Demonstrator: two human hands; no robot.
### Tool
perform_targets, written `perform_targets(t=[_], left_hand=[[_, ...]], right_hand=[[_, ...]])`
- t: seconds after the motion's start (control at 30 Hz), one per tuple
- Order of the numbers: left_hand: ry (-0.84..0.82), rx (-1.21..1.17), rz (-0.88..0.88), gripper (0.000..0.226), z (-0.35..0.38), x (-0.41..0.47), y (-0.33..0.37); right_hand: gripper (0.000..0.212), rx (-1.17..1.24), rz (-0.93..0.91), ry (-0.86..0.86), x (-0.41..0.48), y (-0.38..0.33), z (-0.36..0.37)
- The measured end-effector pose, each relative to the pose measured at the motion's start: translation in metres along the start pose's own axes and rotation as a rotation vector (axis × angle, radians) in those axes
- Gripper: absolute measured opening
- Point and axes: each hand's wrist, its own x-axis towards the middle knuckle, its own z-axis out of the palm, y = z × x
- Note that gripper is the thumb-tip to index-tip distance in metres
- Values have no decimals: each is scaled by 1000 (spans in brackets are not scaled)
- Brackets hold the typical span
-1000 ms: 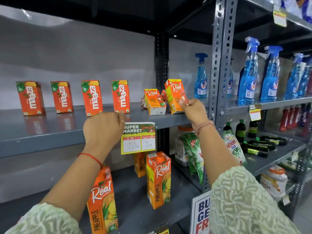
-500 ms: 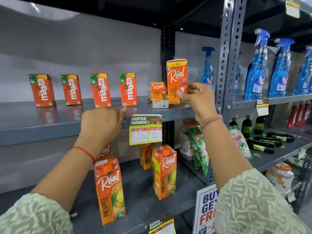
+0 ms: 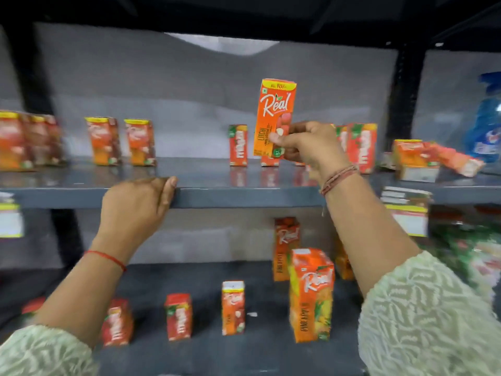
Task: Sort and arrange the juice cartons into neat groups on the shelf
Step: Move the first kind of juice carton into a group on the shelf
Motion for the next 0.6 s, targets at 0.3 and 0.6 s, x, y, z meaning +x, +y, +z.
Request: perform_targets(t=[0.3, 0.6], left_hand=[[8, -22, -111, 53, -3, -34, -155], [122, -6, -150, 43, 6, -48, -208]], right_hand=[[26, 60, 141, -266, 18, 8, 181], [23, -99, 224, -386, 36, 8, 316]])
